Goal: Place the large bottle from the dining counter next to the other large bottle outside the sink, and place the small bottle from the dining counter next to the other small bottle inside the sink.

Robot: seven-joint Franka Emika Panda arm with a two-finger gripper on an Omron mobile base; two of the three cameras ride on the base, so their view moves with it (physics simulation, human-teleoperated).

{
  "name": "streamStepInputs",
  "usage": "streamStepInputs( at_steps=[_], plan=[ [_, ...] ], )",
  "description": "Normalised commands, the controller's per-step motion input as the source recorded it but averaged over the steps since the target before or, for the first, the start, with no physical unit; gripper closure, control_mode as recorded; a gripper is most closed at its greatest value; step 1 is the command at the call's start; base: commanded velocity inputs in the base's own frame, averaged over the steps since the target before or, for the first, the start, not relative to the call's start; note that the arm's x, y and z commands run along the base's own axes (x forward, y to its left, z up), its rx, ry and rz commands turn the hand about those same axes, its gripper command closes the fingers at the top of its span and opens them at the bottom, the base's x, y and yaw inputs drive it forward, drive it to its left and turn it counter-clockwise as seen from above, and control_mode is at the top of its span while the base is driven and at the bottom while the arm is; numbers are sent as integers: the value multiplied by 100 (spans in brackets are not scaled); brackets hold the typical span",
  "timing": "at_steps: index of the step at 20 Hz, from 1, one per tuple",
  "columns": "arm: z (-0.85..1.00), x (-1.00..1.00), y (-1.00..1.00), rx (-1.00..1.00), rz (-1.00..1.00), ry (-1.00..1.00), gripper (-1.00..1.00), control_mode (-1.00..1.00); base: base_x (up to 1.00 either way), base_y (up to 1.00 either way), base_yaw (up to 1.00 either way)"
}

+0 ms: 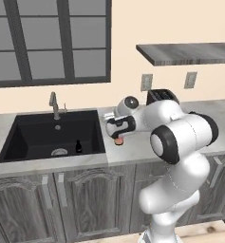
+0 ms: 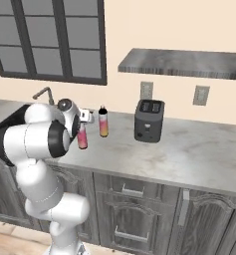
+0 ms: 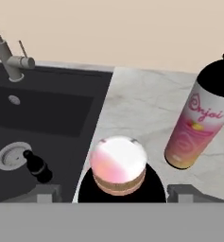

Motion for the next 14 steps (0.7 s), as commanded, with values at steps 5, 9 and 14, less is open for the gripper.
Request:
streamStepInputs(
  at_steps=[5, 9, 14],
  plan=[
    [0, -28, -17, -1, 0, -10, -100, -100, 0, 0, 0],
    [0, -2, -21, 0, 0, -9, -100, -100, 0, 0, 0],
    [25, -1, -18, 0, -1, -12, -100, -100, 0, 0, 0]
  ],
)
